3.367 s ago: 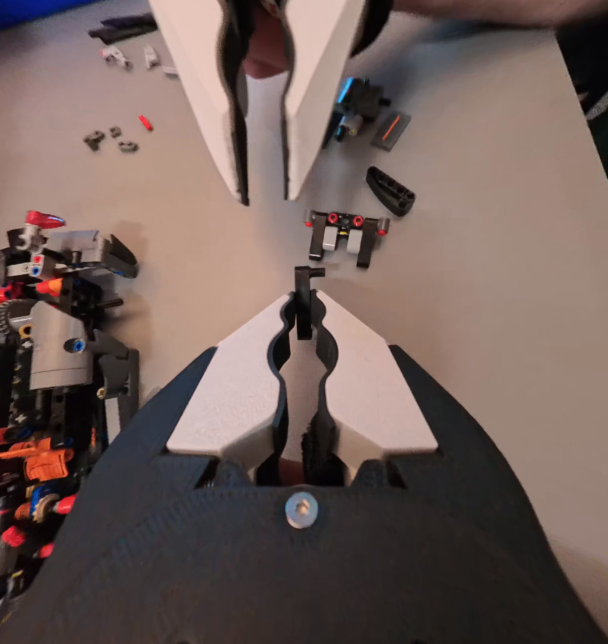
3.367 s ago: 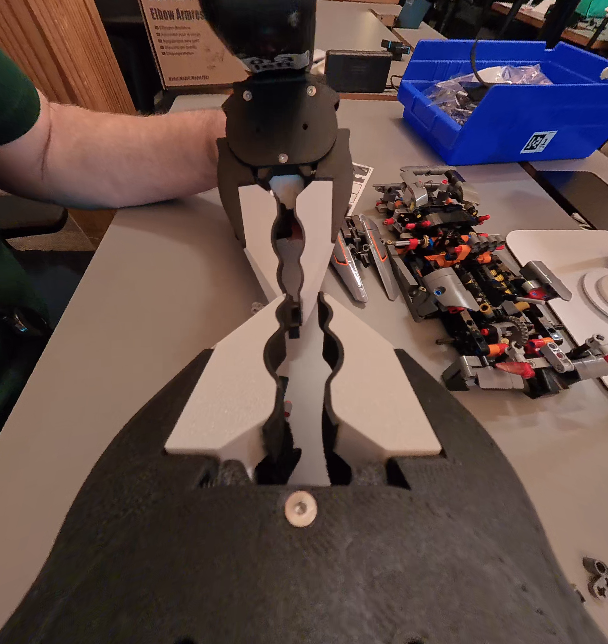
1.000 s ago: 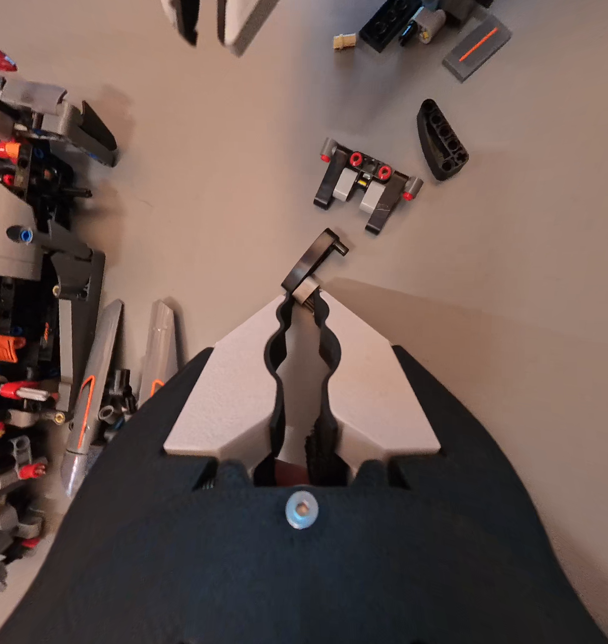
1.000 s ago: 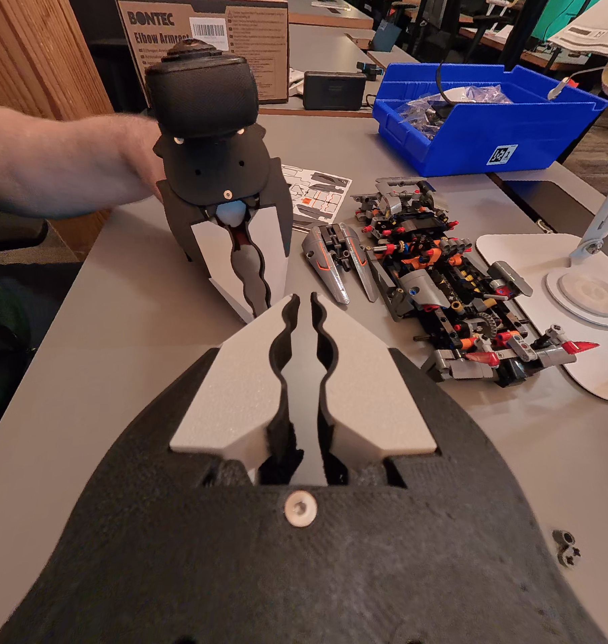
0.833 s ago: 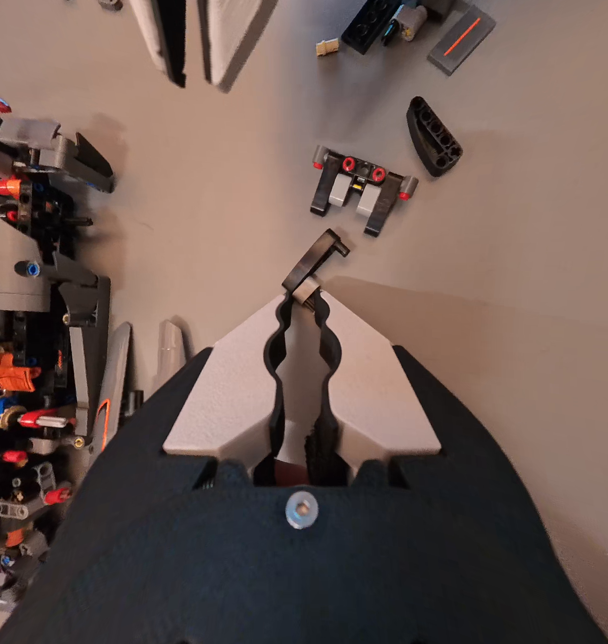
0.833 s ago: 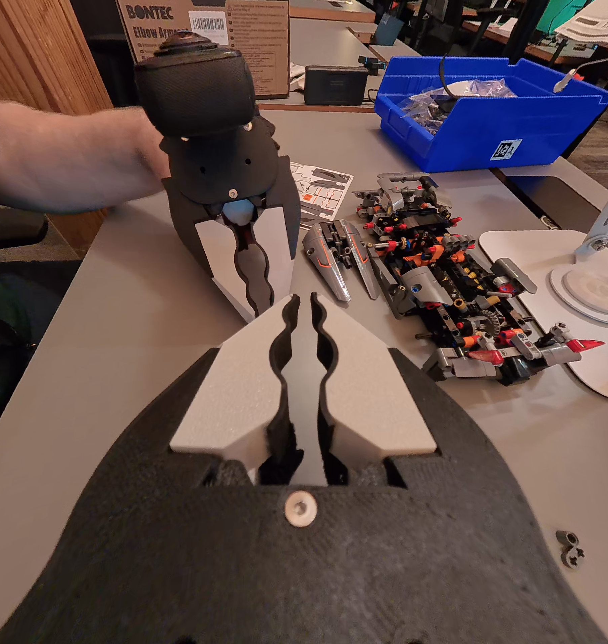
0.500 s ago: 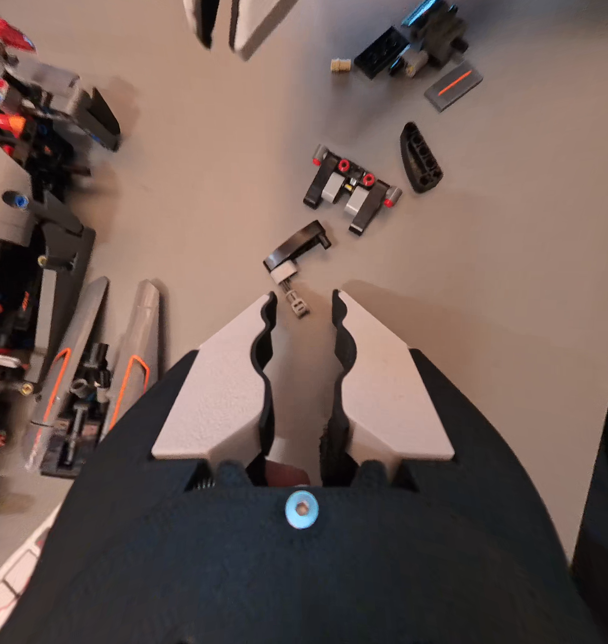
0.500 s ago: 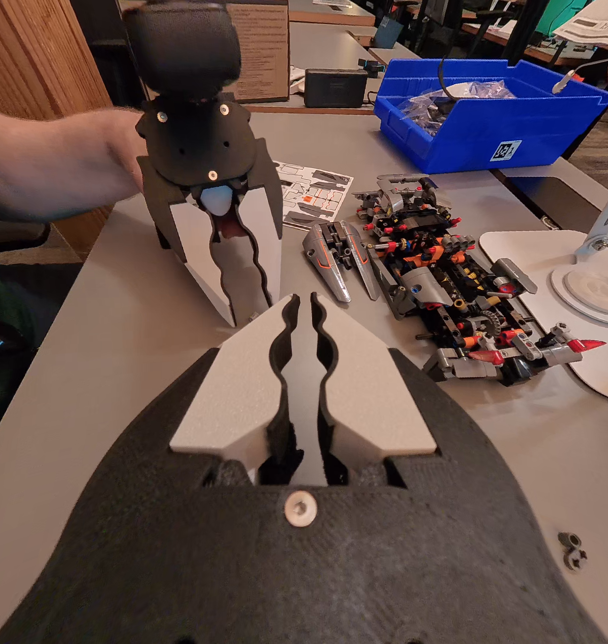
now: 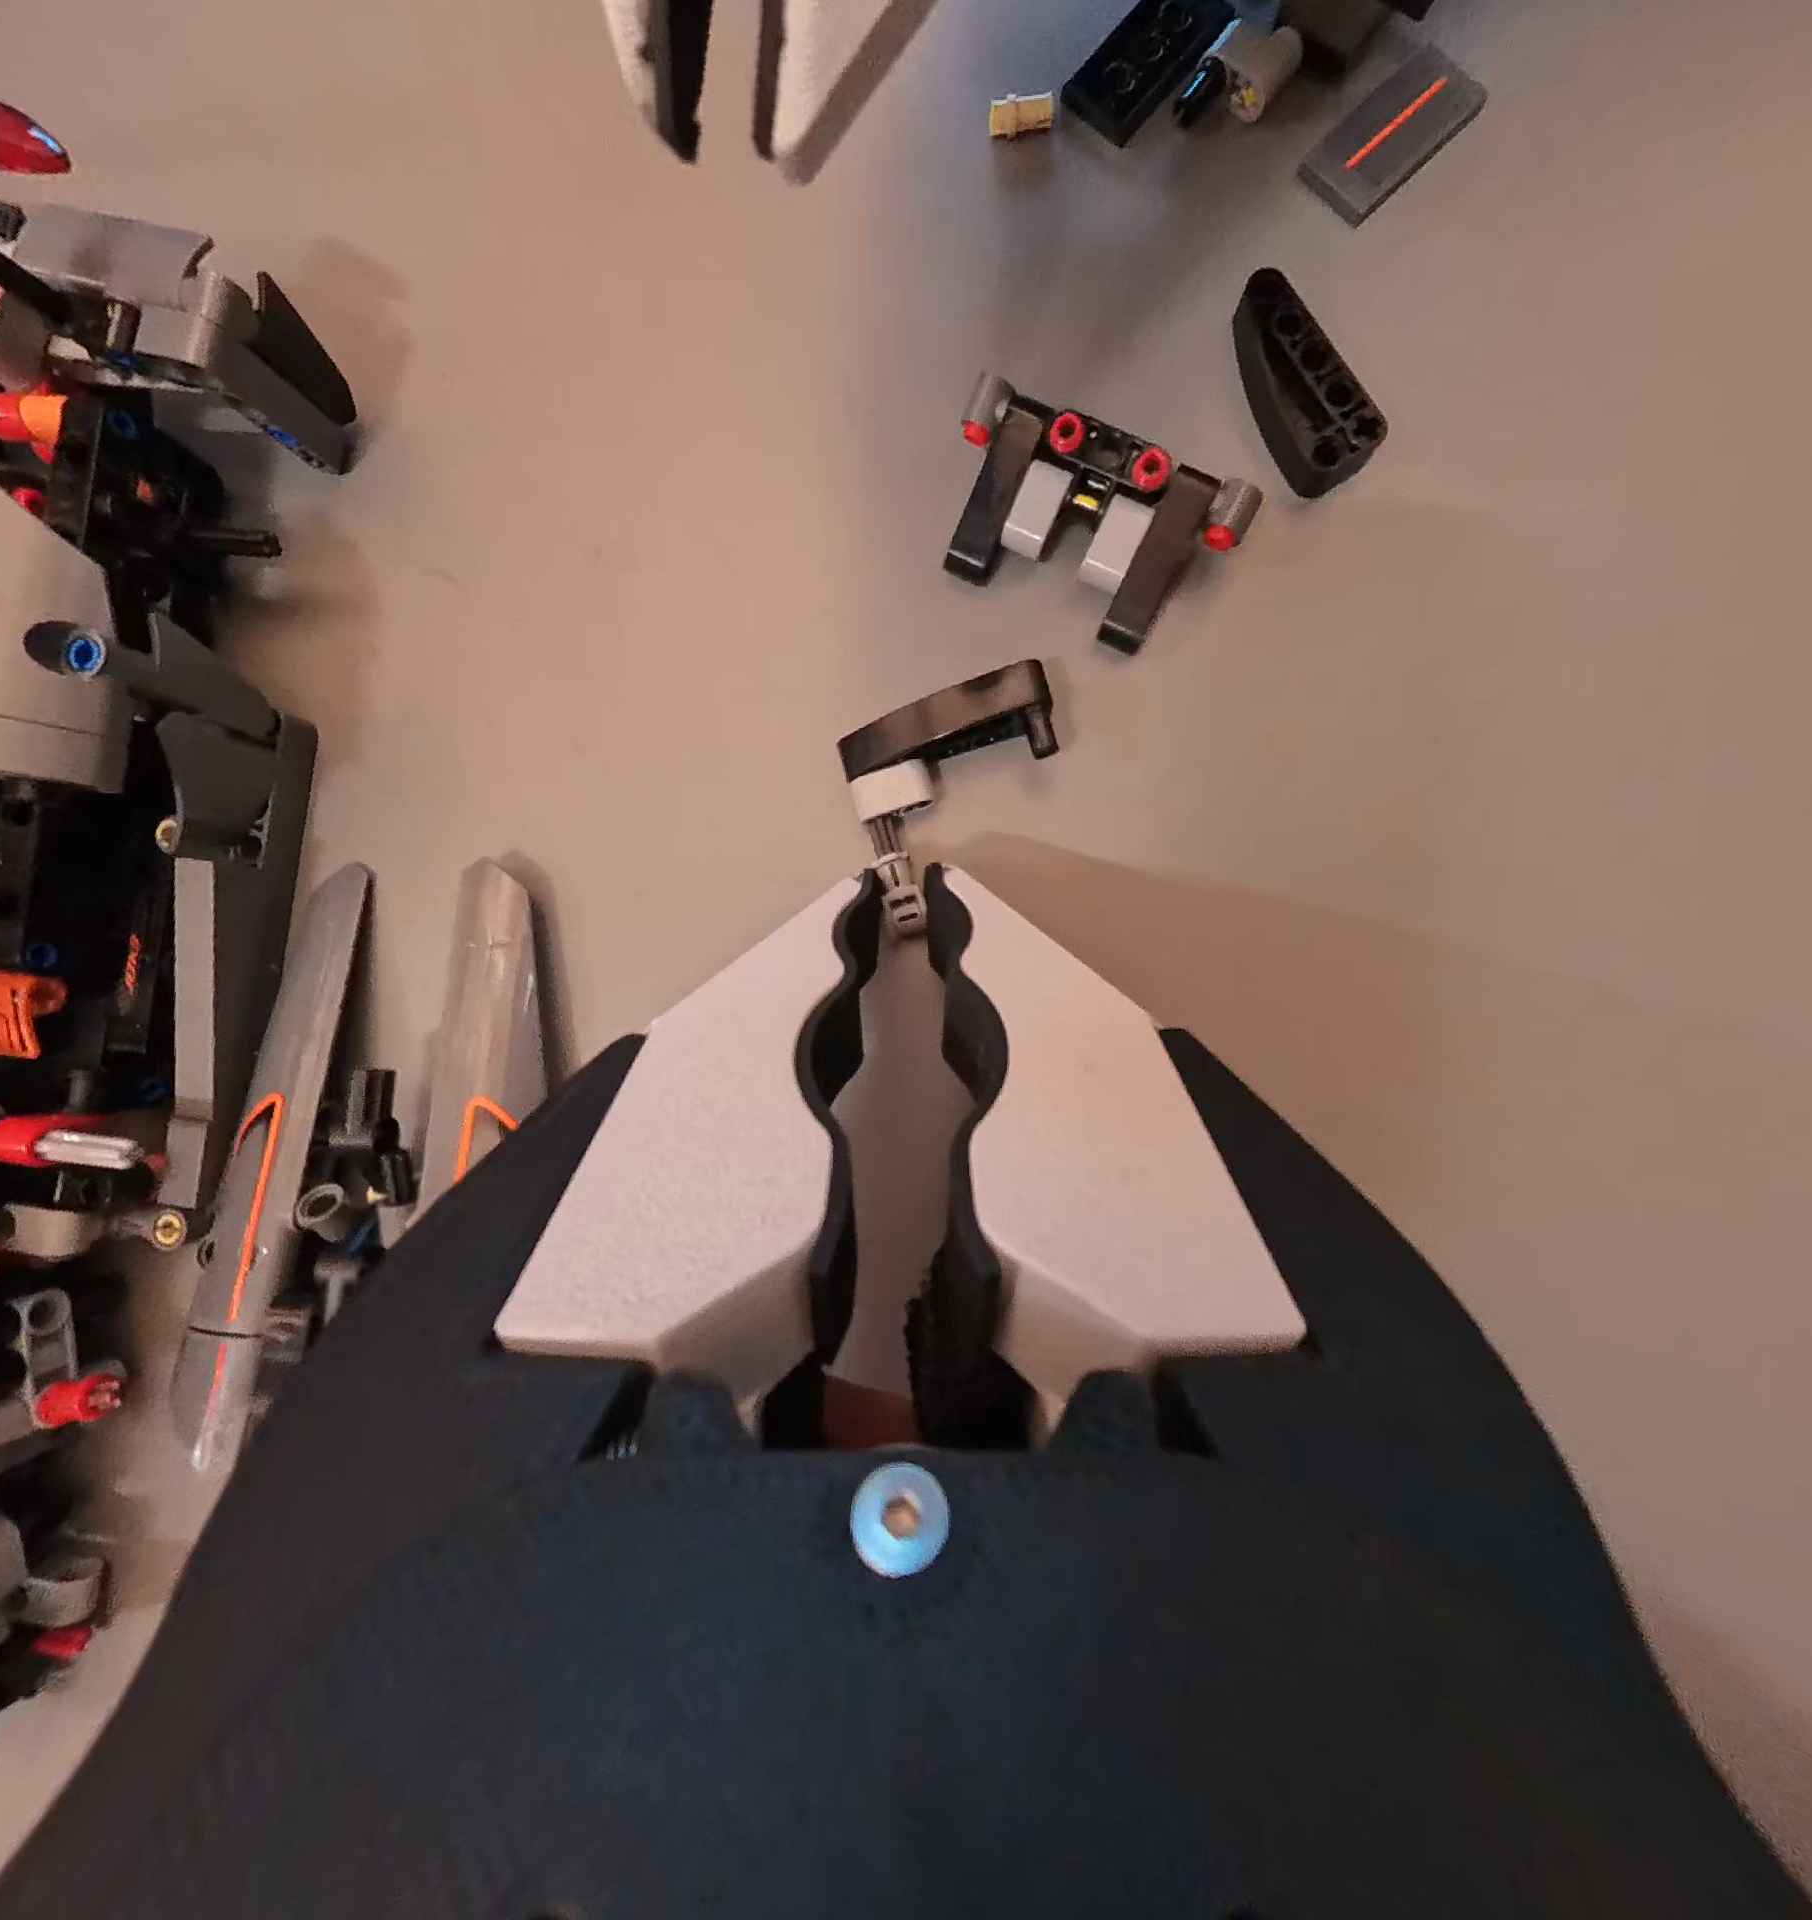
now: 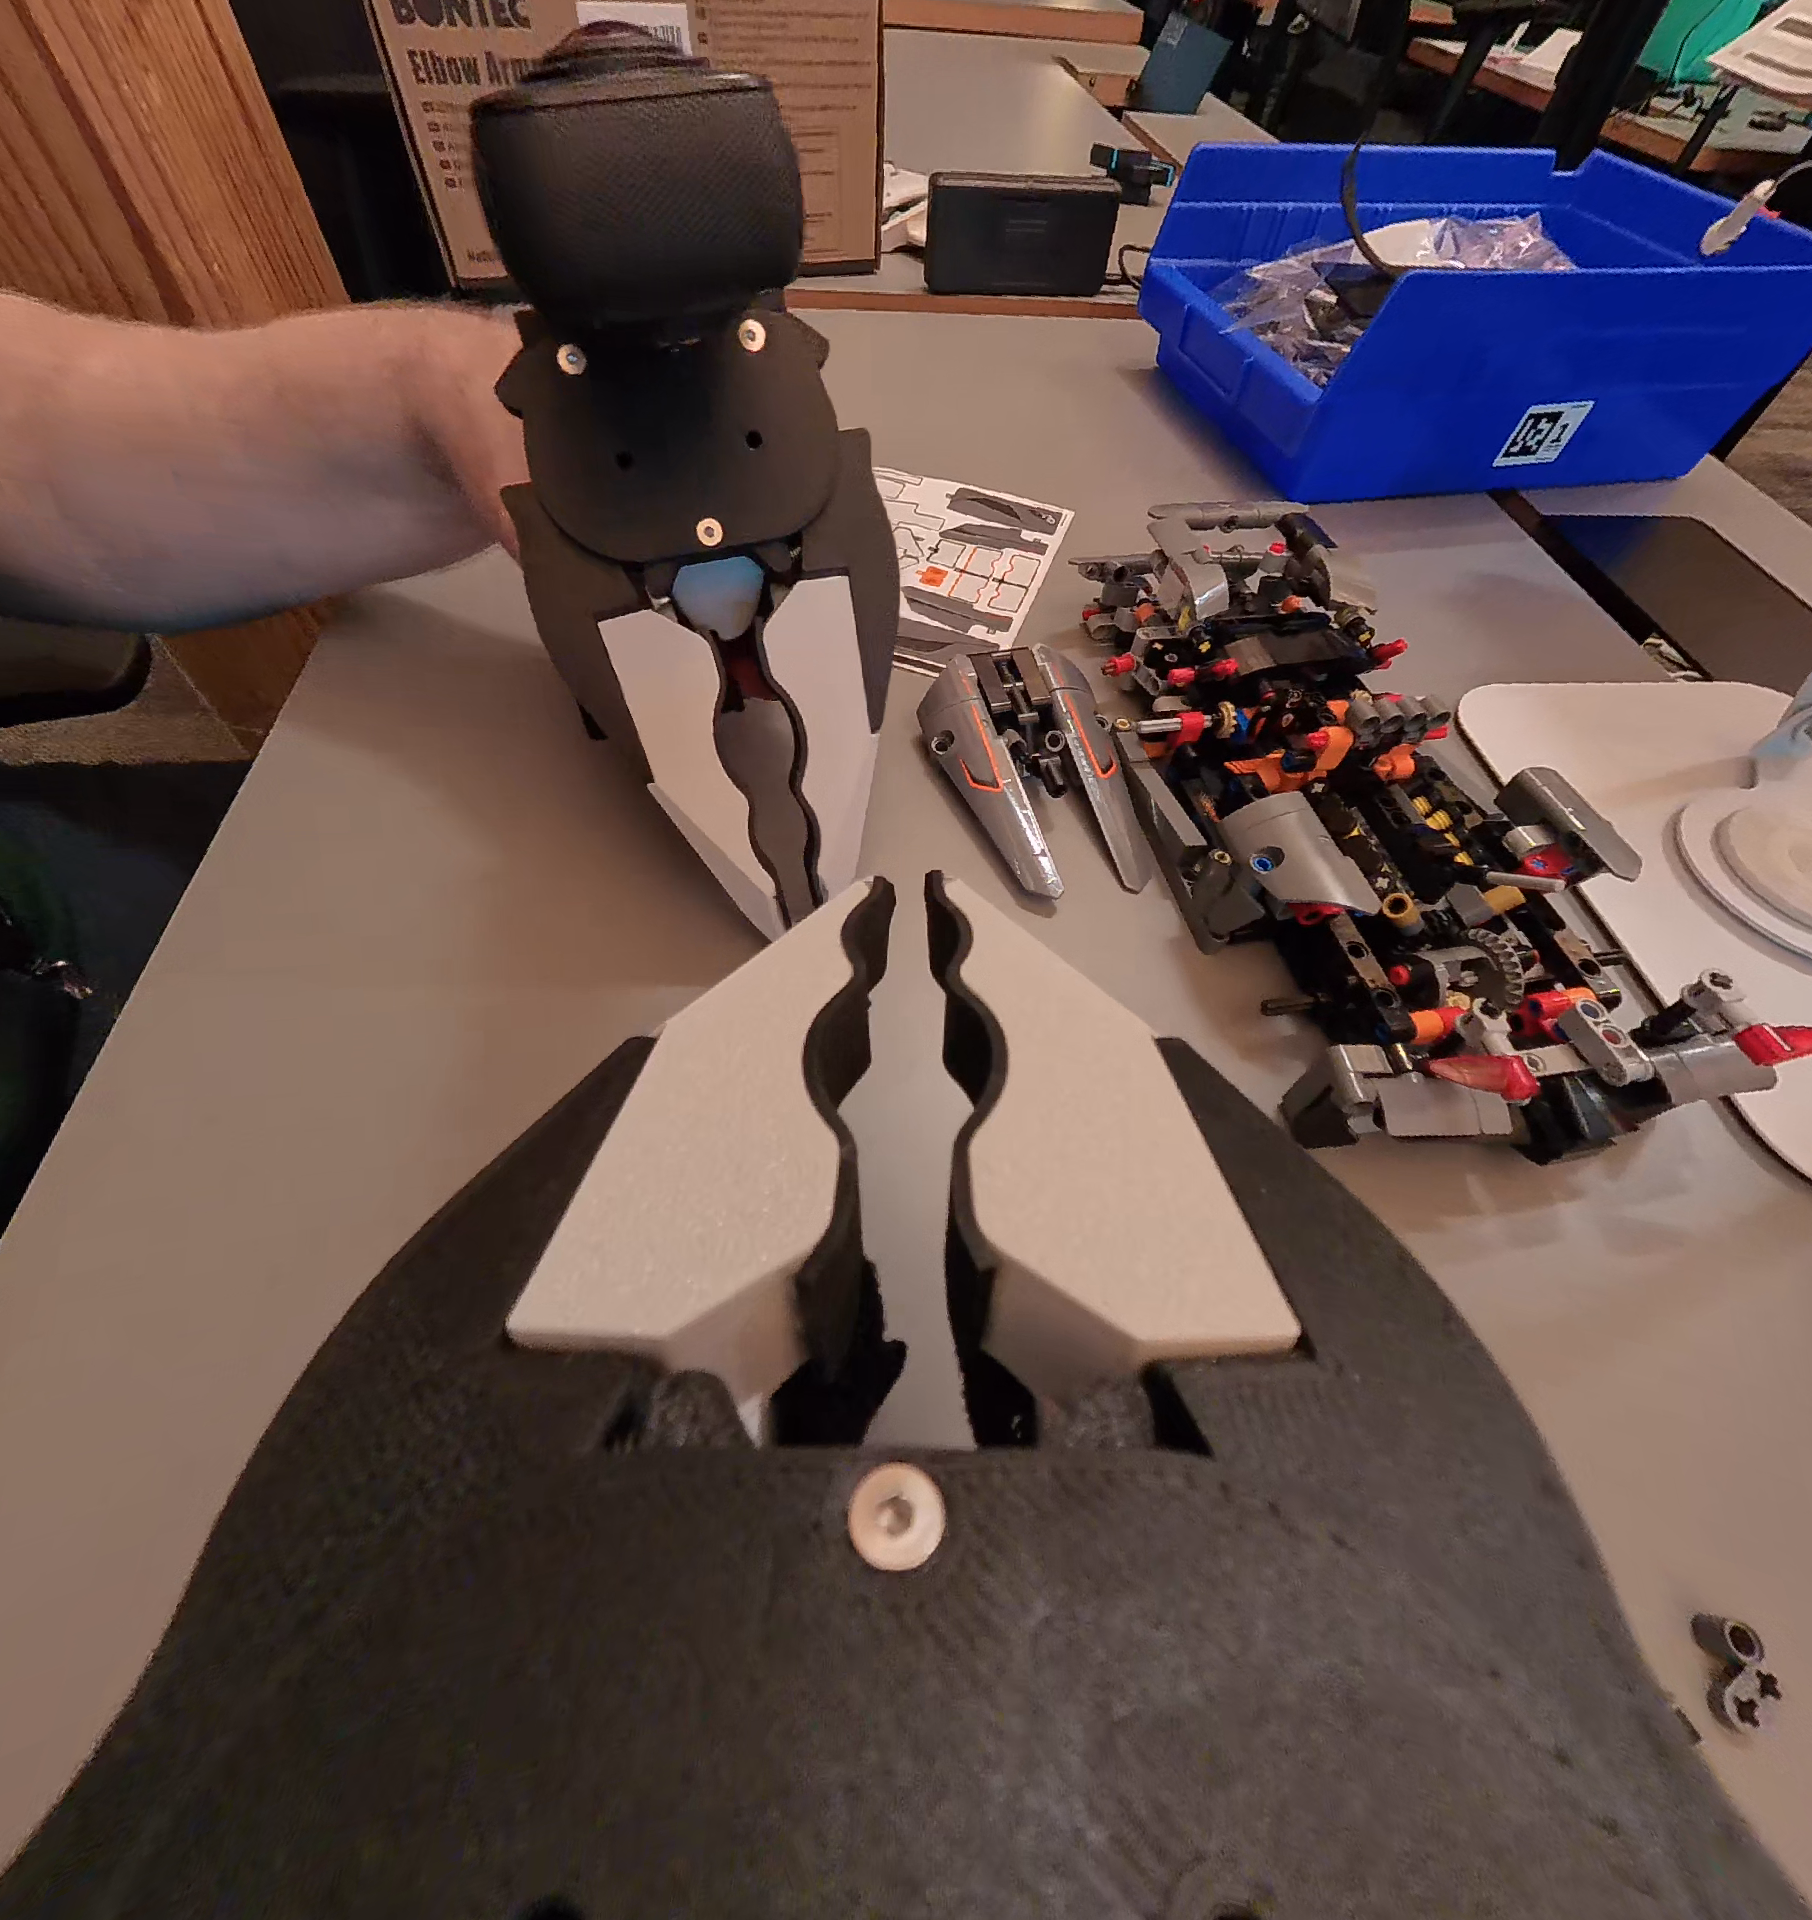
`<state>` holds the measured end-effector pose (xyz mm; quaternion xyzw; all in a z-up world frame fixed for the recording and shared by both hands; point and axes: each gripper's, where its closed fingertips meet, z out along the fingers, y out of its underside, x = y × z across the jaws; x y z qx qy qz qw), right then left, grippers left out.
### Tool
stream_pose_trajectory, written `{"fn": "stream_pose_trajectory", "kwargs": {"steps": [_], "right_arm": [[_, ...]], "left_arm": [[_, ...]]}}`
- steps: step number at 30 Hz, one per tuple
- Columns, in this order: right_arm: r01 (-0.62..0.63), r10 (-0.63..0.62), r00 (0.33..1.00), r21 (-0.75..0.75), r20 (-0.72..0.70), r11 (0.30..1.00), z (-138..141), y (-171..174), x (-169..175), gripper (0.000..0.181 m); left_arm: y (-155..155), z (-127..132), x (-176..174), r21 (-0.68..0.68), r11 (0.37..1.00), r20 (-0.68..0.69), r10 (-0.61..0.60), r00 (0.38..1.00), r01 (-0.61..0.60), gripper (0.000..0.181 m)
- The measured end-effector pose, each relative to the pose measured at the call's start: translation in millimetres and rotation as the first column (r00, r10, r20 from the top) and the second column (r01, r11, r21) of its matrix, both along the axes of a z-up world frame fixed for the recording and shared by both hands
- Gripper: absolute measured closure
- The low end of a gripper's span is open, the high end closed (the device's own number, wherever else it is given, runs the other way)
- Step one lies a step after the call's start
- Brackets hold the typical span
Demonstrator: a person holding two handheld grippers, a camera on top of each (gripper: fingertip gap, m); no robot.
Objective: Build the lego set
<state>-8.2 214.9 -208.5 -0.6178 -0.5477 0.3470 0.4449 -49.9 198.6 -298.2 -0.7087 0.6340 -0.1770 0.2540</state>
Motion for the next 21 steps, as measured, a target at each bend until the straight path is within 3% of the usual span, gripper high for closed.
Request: {"fn": "stream_pose_trajectory", "kwargs": {"steps": [1, 7, 13, 21], "right_arm": [[0.001, -0.001, 1.000, 0.000, 0.001, 1.000, 0, 0, 0, 0.176], [0.011, -0.011, 1.000, 0.004, -0.014, 1.000, 4, 2, 3, 0.177], [0.019, -0.018, 0.999, 0.007, -0.030, 1.000, 9, 3, 6, 0.177], [0.014, -0.014, 0.999, 0.003, -0.036, 1.000, 10, 2, 5, 0.177]], "left_arm": [[2, 0, 0, 0.005, 1.000, -0.003, -0.012, 1.000, 0.012, 0.175], [16, 1, -2, 0.048, 0.996, -0.056, -0.071, 0.996, 0.074, 0.164], [15, 13, -10, 0.014, 0.999, 0.020, 0.034, 0.999, -0.035, 0.155], [-3, 2, -7, -0.050, 0.993, 0.035, 0.111, 0.993, -0.109, 0.151]]}}
